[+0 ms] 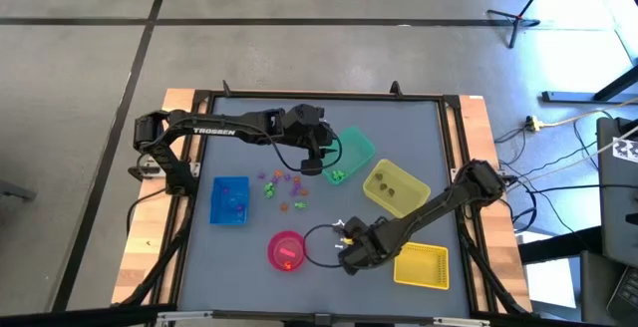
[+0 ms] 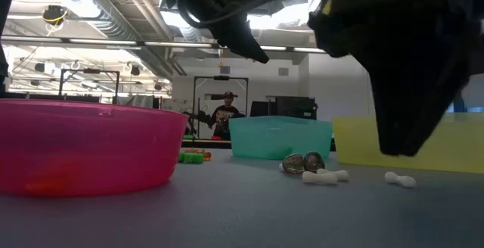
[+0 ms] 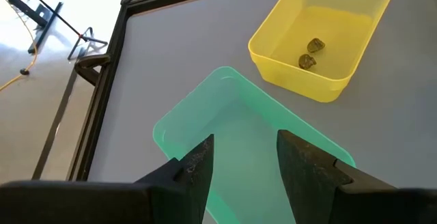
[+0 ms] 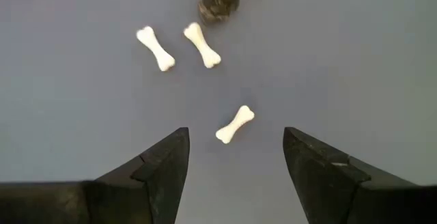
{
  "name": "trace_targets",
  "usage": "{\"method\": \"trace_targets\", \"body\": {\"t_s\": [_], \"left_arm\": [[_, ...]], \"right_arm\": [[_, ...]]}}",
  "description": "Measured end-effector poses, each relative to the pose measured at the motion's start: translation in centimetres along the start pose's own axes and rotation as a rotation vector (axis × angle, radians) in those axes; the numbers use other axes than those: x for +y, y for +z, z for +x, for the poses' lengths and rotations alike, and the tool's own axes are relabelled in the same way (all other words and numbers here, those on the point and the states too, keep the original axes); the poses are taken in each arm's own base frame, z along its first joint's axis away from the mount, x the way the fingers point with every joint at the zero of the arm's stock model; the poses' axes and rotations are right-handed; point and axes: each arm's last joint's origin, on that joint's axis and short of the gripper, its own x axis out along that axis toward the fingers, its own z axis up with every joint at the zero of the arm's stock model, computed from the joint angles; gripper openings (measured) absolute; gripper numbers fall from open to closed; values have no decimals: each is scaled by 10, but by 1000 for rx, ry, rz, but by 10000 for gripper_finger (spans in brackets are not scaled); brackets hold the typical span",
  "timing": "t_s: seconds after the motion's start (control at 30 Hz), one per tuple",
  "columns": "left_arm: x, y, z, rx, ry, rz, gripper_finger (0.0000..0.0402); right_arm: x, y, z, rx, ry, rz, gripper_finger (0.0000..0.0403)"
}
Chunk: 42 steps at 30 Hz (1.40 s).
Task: Sort Halloween decoration
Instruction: Put the white bone toy into the yellow bin
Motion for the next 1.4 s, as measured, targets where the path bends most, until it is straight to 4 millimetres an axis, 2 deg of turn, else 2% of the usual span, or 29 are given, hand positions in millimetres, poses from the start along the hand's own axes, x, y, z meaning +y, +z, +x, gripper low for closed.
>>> {"method": "trace_targets", "body": {"t_s": [0.3,0.57,0.73,0.83,1.13,1.4], "left_arm": [[0,0,0,1,0,0,145],[0,0,0,3,-1,0,145],[0,0,0,2,-1,0,145],[0,0,0,2,-1,0,145],[0,0,0,2,-1,0,145],[0,0,0,2,-1,0,145]], "right_arm": [[-3,5,2,-4,-53,-3,236],[0,4,19,14,-73,-17,236],[0,4,20,11,-79,-18,234],[0,4,21,10,-79,-18,215],[0,4,21,5,-78,-18,117],[4,5,21,-6,-39,-13,70]]}}
